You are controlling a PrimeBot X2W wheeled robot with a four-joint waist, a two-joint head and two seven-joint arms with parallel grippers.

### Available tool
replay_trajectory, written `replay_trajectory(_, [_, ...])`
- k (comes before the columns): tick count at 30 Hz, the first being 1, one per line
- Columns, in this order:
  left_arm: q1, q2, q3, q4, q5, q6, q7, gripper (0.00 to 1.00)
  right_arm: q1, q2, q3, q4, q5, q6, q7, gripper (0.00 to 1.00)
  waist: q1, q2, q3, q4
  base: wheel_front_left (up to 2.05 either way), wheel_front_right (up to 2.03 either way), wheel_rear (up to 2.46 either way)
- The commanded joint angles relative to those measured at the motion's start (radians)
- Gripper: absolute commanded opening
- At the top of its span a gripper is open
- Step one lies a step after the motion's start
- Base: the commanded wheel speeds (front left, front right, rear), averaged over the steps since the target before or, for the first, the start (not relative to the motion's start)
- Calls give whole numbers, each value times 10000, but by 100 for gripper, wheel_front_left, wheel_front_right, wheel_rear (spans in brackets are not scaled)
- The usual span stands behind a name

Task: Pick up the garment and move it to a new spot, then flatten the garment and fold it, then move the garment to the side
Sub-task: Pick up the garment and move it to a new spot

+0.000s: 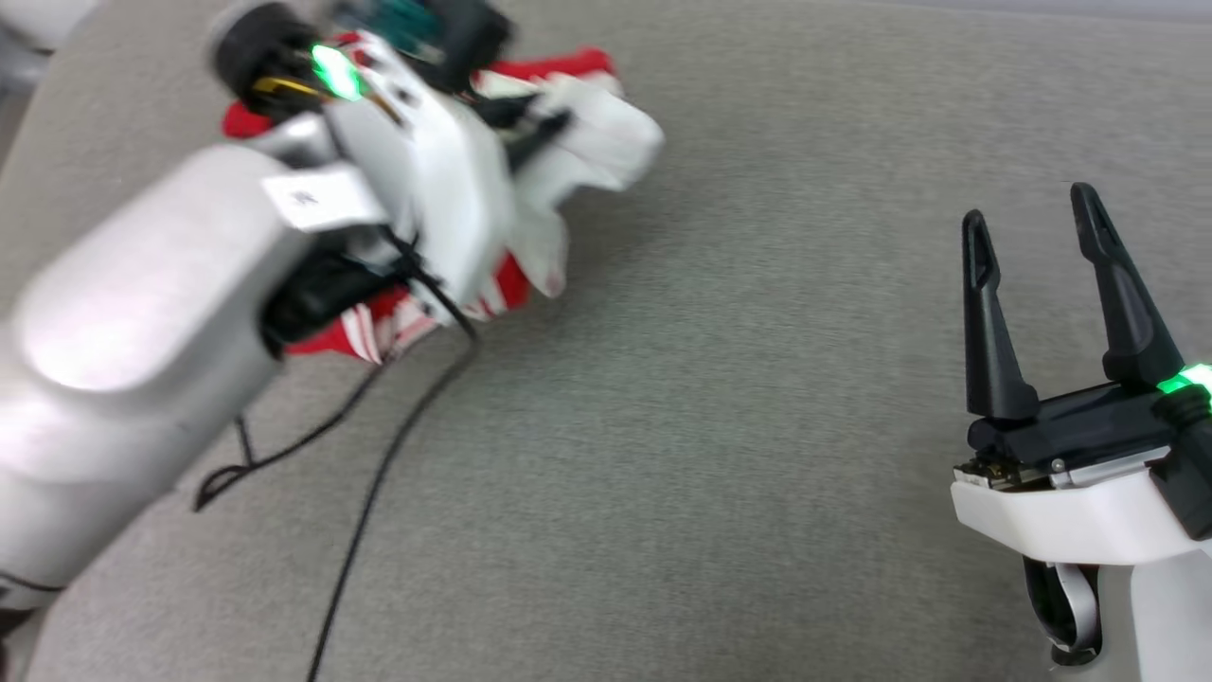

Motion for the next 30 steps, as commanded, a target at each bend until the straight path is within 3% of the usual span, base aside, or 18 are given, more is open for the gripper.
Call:
replay_trajectory(1, [-146, -112, -116, -77, 3, -5, -84, 0, 42, 53, -16, -29, 39, -7, -28, 100, 0, 0, -53, -317, 0, 0, 0])
replay_trajectory(6, [-492, -957, -1341, -276, -209, -5, -400, 0, -28, 58, -208, -111, 337, -7, -28, 100, 0, 0, 82, -993, 0, 0, 0])
replay_trajectory(12, [-872, -2363, -2330, 356, -524, -5, -864, 0, -174, 64, -353, -195, 647, -7, -28, 100, 0, 0, 431, -1716, 0, 0, 0])
replay_trajectory(18, [-706, -3726, -2536, 912, -612, -5, -1193, 0, -344, 61, -449, -268, 886, -7, -28, 100, 0, 0, 916, -2265, 0, 0, 0])
replay_trajectory(23, [120, -4606, -2544, 992, 58, -6, -724, 0, -413, 60, -541, -331, 954, -7, -28, 100, 0, 0, 1245, -2515, 0, 0, 0])
replay_trajectory(30, [1565, -5187, -2546, 1230, 799, -6, -31, 0, -566, 62, -579, -326, 941, -7, -28, 100, 0, 0, 1451, -2624, 0, 0, 0])
